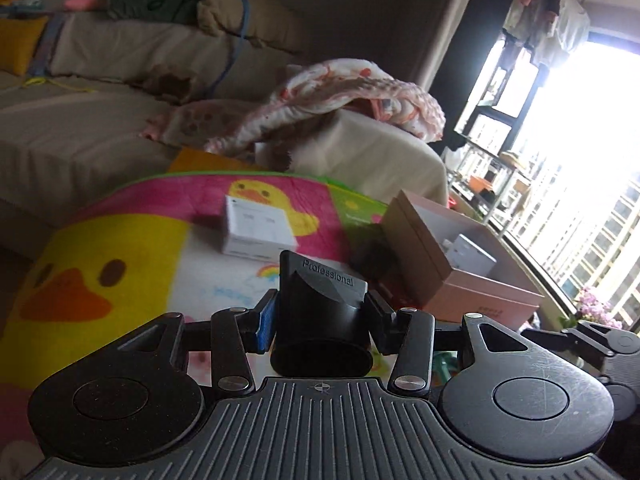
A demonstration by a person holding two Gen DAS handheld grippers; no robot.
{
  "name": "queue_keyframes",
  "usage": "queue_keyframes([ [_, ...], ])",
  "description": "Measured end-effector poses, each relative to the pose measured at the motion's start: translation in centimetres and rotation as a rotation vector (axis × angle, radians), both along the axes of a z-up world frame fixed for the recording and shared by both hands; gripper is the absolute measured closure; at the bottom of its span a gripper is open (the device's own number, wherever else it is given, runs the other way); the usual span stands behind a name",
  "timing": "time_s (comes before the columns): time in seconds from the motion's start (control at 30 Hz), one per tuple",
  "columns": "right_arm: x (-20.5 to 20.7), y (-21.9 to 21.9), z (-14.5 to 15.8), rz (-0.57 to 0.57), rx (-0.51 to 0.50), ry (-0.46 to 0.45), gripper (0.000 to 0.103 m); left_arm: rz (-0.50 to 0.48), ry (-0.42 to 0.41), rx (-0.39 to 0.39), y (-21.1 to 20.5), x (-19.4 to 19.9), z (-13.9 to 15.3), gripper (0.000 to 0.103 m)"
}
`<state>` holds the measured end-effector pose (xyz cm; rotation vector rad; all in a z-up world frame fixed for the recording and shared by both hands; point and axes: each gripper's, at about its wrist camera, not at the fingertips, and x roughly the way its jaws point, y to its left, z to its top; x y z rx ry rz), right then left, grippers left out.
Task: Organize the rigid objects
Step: 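Grasp the cream lotion tube with the right gripper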
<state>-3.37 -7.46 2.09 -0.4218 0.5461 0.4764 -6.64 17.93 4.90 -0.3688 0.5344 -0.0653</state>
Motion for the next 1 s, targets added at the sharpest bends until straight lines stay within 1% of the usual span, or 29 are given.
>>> queue_keyframes([
  [0.07,-0.6,-0.1,1.2,0.112,0.124,0.080,0.031,0.036,0.007,0.005,0.9,-0.5,0.2,0.053],
  [0.1,-1.0,0.5,1.6,0.178,0.157,0.098,0.029,0.051,0.007,0.002,1.4,-0.7,0.3,0.052],
  [0.13,-1.7,1.2,2.0,0.242,0.169,0.098,0.029,0.069,0.003,-0.003,1.8,-1.0,0.4,0.053],
  [0.2,-2.8,3.4,2.0,0.356,0.144,0.078,0.028,0.087,-0.007,-0.011,2.3,-1.4,0.8,0.053],
  [0.23,-3.1,4.8,1.6,0.390,0.111,0.065,0.028,0.088,-0.013,-0.012,2.4,-1.5,1.0,0.053],
  [0.37,-3.8,9.3,-1.1,0.470,-0.042,0.000,0.028,0.065,-0.017,-0.009,2.1,-1.7,1.3,0.052],
  [0.43,-3.7,10.5,-2.1,0.471,-0.085,-0.024,0.028,0.055,-0.013,-0.010,1.9,-1.7,1.2,0.052],
  [0.47,-3.8,10.6,-2.3,0.457,-0.087,-0.055,0.033,0.052,-0.010,-0.016,1.9,-1.7,0.9,0.052],
  [0.5,-3.4,10.7,-2.4,0.433,-0.091,-0.064,0.041,0.051,-0.006,-0.024,1.9,-1.6,0.7,0.052],
  [0.53,-3.1,10.6,-2.3,0.399,-0.094,-0.070,0.047,0.050,-0.001,-0.030,1.9,-1.5,0.4,0.052],
  [0.57,-2.5,10.3,-2.2,0.356,-0.096,-0.068,0.056,0.048,0.004,-0.036,1.8,-1.4,0.2,0.052],
  [0.67,-0.4,8.6,-2.4,0.242,-0.101,-0.034,0.067,0.034,0.020,-0.049,1.5,-1.1,-0.4,0.052],
  [0.77,0.5,6.3,-2.4,0.191,-0.086,-0.021,0.067,0.015,0.033,-0.051,1.1,-0.9,-0.9,0.053],
  [0.8,0.4,5.7,-2.3,0.187,-0.082,-0.016,0.065,0.011,0.038,-0.052,0.9,-0.8,-1.1,0.053],
  [0.83,0.3,5.0,-2.2,0.193,-0.072,-0.007,0.064,0.007,0.044,-0.054,0.8,-0.7,-1.3,0.053],
  [0.9,0.1,3.9,-1.8,0.218,-0.038,0.038,0.051,-0.001,0.054,-0.057,0.4,-0.5,-1.6,0.053],
  [1.0,0.0,3.2,-1.0,0.240,0.032,0.083,0.049,-0.007,0.063,-0.057,0.0,-0.3,-1.9,0.053],
])
